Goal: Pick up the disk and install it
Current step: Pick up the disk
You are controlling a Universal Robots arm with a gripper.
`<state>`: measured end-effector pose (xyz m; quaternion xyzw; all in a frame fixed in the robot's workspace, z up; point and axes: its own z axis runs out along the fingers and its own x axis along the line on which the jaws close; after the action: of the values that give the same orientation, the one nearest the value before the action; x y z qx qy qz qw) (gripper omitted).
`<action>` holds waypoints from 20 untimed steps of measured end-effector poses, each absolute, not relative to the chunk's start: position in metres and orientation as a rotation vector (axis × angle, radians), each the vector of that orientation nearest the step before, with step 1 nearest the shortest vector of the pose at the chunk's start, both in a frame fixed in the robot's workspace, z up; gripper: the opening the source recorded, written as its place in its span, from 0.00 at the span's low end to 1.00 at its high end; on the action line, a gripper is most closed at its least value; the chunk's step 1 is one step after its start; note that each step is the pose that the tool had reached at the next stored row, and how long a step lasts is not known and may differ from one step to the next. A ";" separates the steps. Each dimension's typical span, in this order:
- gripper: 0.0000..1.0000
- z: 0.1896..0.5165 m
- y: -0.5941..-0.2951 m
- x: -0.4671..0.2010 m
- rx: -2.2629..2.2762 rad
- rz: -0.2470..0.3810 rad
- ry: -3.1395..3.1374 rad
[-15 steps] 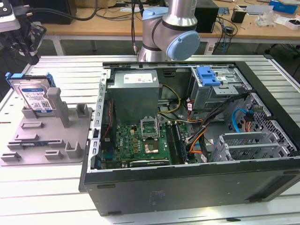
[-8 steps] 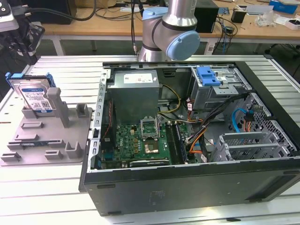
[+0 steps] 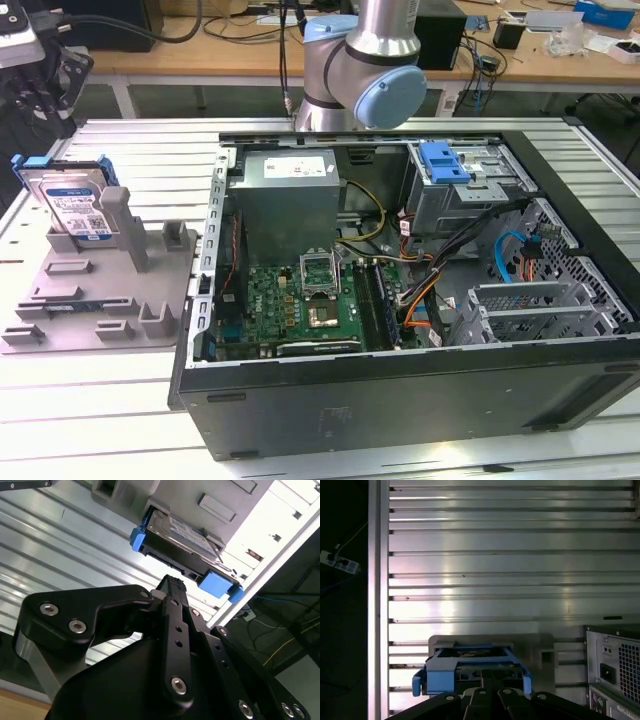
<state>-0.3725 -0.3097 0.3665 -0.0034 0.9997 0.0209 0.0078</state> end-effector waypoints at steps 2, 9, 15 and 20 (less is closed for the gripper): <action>0.11 0.366 -0.310 -0.373 -0.059 0.066 3.126; 0.29 0.366 -0.310 -0.375 -0.246 0.067 3.121; 0.48 0.366 -0.310 -0.378 -0.347 0.068 3.114; 0.48 0.366 -0.310 -0.380 -0.481 0.066 3.098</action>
<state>-0.3795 -0.3097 0.3664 -0.1533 0.9880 0.0210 0.0029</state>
